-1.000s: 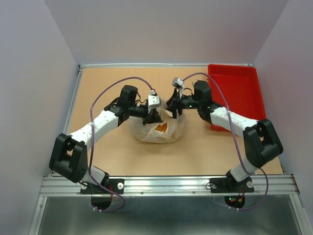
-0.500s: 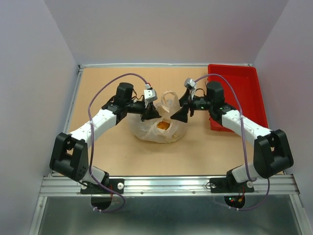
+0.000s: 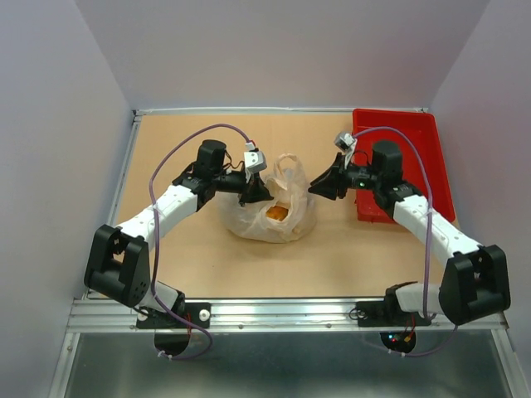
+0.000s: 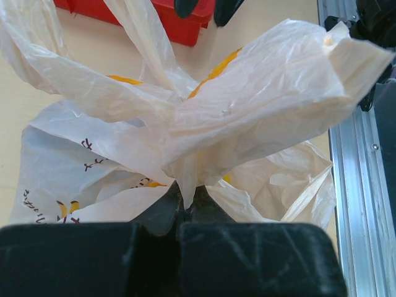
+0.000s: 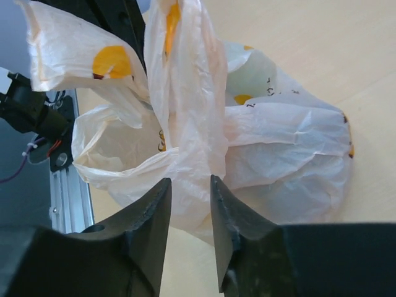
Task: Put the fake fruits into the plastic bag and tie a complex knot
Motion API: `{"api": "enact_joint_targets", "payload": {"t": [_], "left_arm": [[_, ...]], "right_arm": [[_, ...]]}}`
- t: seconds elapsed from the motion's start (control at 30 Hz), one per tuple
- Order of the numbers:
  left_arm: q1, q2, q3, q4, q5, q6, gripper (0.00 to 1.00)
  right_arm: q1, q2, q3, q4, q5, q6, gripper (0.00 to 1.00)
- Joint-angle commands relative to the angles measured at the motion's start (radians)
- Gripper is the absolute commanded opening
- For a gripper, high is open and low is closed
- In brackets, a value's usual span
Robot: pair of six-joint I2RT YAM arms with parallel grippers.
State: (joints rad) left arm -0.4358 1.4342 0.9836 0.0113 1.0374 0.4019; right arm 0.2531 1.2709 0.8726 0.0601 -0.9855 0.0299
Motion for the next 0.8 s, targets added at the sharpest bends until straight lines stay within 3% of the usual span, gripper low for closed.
{"api": "enact_joint_targets", "payload": {"t": [0.0, 0.23, 0.37, 0.5, 0.6, 0.7, 0.73, 0.77], "left_arm": [[-0.001, -0.014, 0.036, 0.016, 0.039, 0.008, 0.00], [-0.007, 0.002, 0.058, 0.001, 0.032, 0.017, 0.00], [-0.026, 0.003, 0.066, -0.001, 0.033, 0.021, 0.00], [-0.043, 0.009, 0.069, -0.001, 0.021, 0.032, 0.00], [-0.044, 0.026, 0.075, -0.002, -0.010, 0.022, 0.00], [-0.041, 0.038, 0.073, 0.010, -0.028, 0.000, 0.00], [-0.037, 0.046, 0.073, 0.015, -0.027, -0.014, 0.00], [-0.032, 0.049, 0.075, 0.019, -0.017, -0.029, 0.00]], "right_arm": [[0.038, 0.100, 0.017, 0.029, 0.005, -0.004, 0.34], [0.071, 0.222, 0.052, 0.214, -0.016, 0.062, 0.23], [0.110, 0.249, 0.065, 0.348, -0.038, 0.169, 0.02], [0.152, 0.275, 0.101, 0.365, -0.062, 0.189, 0.03], [0.158, 0.285, 0.114, 0.365, -0.103, 0.199, 0.07], [0.158, 0.269, 0.106, 0.327, -0.145, 0.159, 0.26], [0.156, 0.268, 0.109, 0.305, -0.174, 0.139, 0.38], [0.158, 0.262, 0.111, 0.272, -0.186, 0.110, 0.43]]}}
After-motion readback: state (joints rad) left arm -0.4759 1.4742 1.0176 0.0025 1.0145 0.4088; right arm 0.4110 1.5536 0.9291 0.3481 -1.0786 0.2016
